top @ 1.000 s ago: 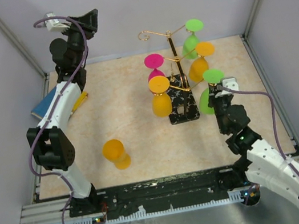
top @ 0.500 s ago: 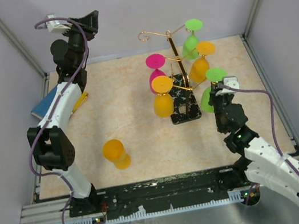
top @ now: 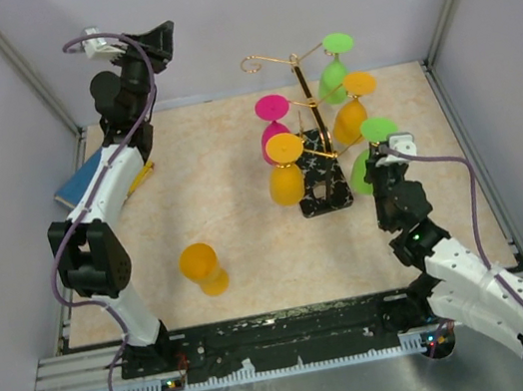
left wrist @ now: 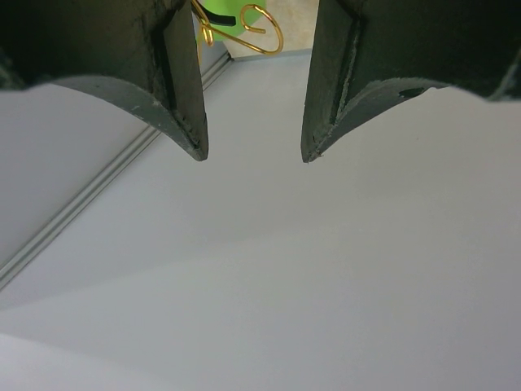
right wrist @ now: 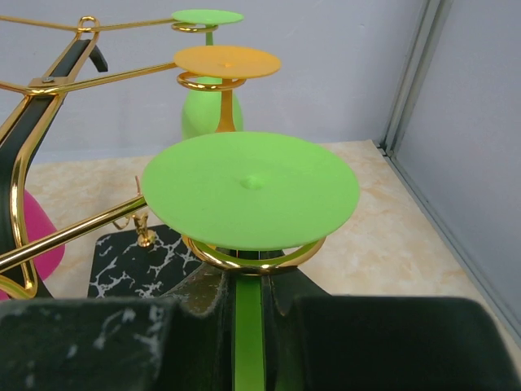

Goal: Place the wine glass upside down on the wine glass rack
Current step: Turn the wine glass upside down at the wine rack.

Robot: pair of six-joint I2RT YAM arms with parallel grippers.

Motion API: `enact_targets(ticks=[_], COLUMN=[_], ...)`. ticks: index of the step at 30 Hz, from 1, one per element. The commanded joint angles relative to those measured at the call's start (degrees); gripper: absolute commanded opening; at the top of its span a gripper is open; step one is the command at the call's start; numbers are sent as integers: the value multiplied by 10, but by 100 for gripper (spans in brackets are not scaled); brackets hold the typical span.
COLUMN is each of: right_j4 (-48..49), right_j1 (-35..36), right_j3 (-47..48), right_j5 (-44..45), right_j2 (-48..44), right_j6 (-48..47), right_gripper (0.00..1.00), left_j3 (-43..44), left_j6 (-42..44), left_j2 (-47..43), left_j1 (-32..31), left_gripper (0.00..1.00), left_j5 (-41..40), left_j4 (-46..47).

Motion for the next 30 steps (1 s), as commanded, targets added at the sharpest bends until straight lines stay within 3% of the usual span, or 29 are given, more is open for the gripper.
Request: enact_targets(ticks=[1,7,19,21,24,30], right_j4=[22,19,7,-7,-31,-95], right_j1=[1,1,1,1,2,1], right_j3=[6,13,11,13,13,9], right_j5=[58,111,128,120,89,48], right_j2=[5,14,-2,-10,-30,-81], right_j6=[-11,-6,-8,-6,-7,-3], right_gripper=[0,4,13,11,0,0], left_j3=[-5,-5,-3,-2,-2,-6], left_j6=[0,1,0,0,0,0], left_j2=[-14,-12,-8,-6,-6,-9], left_j1=[4,4,4,4,4,4], left_gripper=[56,56,56,56,56,56], left_j5=[16,26,28,28,27,26], left_j4=[39,51,56,56,57,58])
